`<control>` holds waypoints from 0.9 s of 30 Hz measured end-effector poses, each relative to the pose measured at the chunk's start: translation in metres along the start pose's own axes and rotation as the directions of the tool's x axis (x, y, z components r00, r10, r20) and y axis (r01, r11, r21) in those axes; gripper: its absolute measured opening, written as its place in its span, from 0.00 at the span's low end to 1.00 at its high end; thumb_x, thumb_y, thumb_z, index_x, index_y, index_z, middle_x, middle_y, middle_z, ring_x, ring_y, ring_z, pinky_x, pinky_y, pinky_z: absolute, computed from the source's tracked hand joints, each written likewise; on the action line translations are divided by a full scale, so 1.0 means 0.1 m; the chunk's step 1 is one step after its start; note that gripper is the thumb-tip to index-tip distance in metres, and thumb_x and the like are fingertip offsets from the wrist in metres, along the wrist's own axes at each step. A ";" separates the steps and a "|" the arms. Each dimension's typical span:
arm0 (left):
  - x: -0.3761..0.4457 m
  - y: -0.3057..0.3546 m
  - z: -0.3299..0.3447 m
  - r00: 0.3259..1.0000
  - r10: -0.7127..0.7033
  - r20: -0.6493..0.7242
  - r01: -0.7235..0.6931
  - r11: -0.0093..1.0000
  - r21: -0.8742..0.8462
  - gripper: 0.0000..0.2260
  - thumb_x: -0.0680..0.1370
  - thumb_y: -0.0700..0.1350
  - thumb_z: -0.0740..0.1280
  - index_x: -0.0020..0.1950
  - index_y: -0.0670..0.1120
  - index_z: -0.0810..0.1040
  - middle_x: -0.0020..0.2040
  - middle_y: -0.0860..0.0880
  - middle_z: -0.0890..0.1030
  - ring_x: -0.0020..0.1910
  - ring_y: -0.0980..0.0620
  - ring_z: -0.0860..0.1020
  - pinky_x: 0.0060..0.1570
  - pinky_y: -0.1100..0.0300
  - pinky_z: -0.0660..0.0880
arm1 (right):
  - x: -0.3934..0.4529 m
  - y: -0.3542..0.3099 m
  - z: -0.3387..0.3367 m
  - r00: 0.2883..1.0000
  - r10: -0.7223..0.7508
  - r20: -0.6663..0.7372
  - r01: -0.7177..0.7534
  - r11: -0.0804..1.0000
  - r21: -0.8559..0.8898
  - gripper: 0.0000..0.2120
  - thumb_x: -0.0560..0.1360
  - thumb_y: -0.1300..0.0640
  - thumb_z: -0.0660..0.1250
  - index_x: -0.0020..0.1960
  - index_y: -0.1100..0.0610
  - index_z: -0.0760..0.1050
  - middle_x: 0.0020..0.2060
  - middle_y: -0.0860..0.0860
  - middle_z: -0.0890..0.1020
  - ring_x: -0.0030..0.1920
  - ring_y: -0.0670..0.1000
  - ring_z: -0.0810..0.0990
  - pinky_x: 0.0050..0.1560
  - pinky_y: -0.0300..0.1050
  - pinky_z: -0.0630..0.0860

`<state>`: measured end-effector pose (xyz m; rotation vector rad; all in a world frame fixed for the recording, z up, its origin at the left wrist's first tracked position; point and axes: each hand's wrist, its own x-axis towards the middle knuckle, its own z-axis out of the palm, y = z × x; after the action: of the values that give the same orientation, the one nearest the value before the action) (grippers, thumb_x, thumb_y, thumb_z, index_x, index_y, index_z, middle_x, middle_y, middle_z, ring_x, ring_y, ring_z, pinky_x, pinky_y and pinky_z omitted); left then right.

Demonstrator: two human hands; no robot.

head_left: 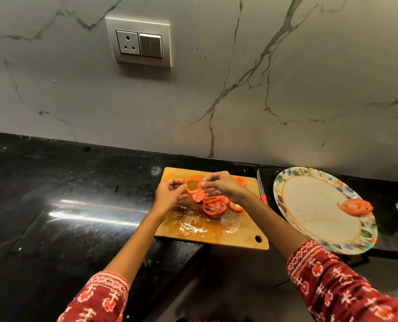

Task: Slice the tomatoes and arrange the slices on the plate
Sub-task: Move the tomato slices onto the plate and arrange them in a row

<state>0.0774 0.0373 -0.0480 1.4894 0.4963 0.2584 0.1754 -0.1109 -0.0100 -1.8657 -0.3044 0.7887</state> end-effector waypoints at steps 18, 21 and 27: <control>0.04 -0.14 -0.32 0.993 -0.073 -0.096 0.102 0.933 0.345 0.05 0.74 0.35 0.68 0.48 0.41 0.79 0.38 0.48 0.79 0.32 0.53 0.80 0.33 0.66 0.79 | 0.45 0.04 0.30 0.995 -0.089 0.043 0.092 0.670 -0.737 0.07 0.70 0.64 0.71 0.41 0.55 0.74 0.38 0.47 0.76 0.40 0.45 0.75 0.33 0.33 0.67; 0.06 -0.14 -0.29 0.993 -0.074 -0.093 0.102 0.934 0.343 0.04 0.74 0.35 0.68 0.47 0.41 0.79 0.40 0.45 0.79 0.33 0.53 0.80 0.33 0.67 0.79 | 0.40 -0.01 0.20 0.993 -0.108 0.042 0.109 0.745 -0.658 0.11 0.71 0.62 0.72 0.36 0.53 0.71 0.34 0.45 0.75 0.36 0.42 0.73 0.34 0.33 0.67; 0.09 -0.13 -0.26 0.995 -0.065 -0.082 0.090 0.932 0.352 0.04 0.74 0.35 0.68 0.47 0.42 0.78 0.42 0.46 0.79 0.34 0.52 0.80 0.34 0.66 0.79 | 0.38 0.02 0.08 0.991 -0.136 -0.003 0.105 0.778 -0.620 0.10 0.73 0.63 0.68 0.38 0.54 0.70 0.38 0.50 0.77 0.42 0.48 0.77 0.40 0.37 0.73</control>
<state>0.0713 0.0633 -0.0626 1.8132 0.6828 0.1629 0.1982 -0.0853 -0.0285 -2.4469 -0.7173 0.5876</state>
